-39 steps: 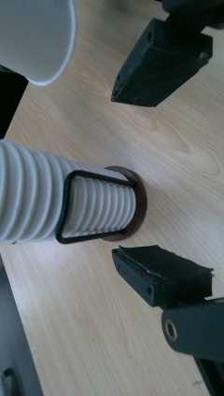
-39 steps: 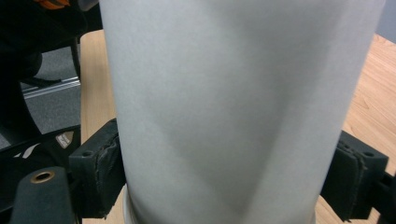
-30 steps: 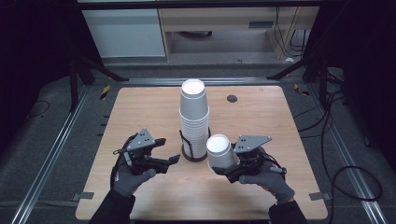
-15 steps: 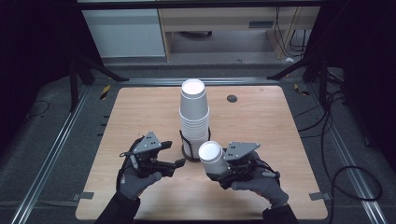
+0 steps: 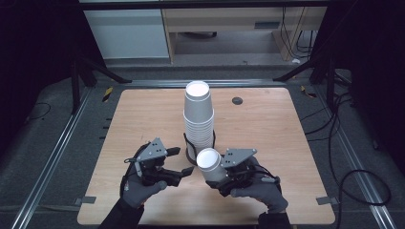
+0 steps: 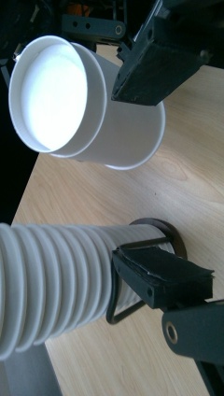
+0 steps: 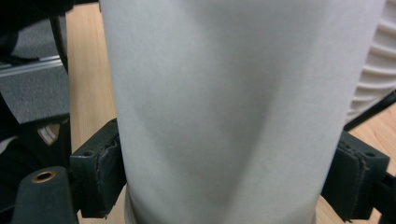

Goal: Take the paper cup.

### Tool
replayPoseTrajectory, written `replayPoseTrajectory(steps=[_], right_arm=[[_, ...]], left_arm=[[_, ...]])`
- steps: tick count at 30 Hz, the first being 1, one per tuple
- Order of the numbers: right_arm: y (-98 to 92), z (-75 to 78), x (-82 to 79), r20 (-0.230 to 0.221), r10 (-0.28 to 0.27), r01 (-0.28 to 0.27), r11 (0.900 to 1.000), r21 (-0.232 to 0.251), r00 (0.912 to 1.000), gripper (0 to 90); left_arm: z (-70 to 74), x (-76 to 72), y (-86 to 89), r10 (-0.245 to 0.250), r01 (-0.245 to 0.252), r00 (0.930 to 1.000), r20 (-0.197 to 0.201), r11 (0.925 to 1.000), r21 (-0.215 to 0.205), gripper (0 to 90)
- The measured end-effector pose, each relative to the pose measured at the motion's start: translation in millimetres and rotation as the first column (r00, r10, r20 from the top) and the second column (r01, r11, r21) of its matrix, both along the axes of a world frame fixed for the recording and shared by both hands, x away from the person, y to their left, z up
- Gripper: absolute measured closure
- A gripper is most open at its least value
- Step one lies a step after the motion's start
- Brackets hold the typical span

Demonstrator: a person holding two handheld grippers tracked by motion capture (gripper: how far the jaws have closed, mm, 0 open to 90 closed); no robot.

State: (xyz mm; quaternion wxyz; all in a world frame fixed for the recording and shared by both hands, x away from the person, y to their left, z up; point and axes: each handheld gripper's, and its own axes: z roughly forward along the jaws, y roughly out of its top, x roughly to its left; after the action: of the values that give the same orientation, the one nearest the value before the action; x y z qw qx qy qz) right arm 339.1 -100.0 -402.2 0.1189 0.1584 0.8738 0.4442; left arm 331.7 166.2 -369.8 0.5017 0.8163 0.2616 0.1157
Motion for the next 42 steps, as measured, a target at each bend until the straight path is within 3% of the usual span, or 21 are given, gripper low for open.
replayPoseTrajectory(steps=[5,9,15,25,34,42], right_arm=[[4.3,-1.7,-0.9,0.002,0.014,-0.014,1.000,0.005,0.9999,15.0],[7.7,-3.6,2.9,-0.001,0.037,-0.037,0.999,-0.023,0.9993,15.1],[15.6,-4.3,9.7,-0.010,0.099,-0.099,0.994,-0.053,0.9950,15.2],[27.9,-6.0,11.9,-0.019,0.153,-0.154,0.985,-0.079,0.9881,15.1],[35.8,-8.6,11.5,-0.025,0.165,-0.167,0.982,-0.089,0.9860,15.2],[39.5,-8.4,11.9,-0.020,0.166,-0.167,0.984,-0.066,0.9859,15.2]], left_arm=[[1.3,-3.8,-2.1,-0.027,0.027,0.9996,0.003,0.9995,-0.013,18.8],[1.9,-4.9,-2.9,-0.048,0.048,0.9988,-0.005,0.9986,-0.021,18.8],[0.7,-5.3,-7.2,-0.070,0.070,0.9975,-0.010,0.9975,-0.009,18.5],[-2.8,-3.5,-14.9,-0.091,0.091,0.9954,-0.031,0.9959,0.001,16.7],[-7.3,-1.1,-20.7,-0.105,0.106,0.9931,-0.052,0.9944,0.008,16.4],[-12.2,1.6,-25.3,-0.099,0.100,0.9930,-0.065,0.9950,0.009,16.5]])
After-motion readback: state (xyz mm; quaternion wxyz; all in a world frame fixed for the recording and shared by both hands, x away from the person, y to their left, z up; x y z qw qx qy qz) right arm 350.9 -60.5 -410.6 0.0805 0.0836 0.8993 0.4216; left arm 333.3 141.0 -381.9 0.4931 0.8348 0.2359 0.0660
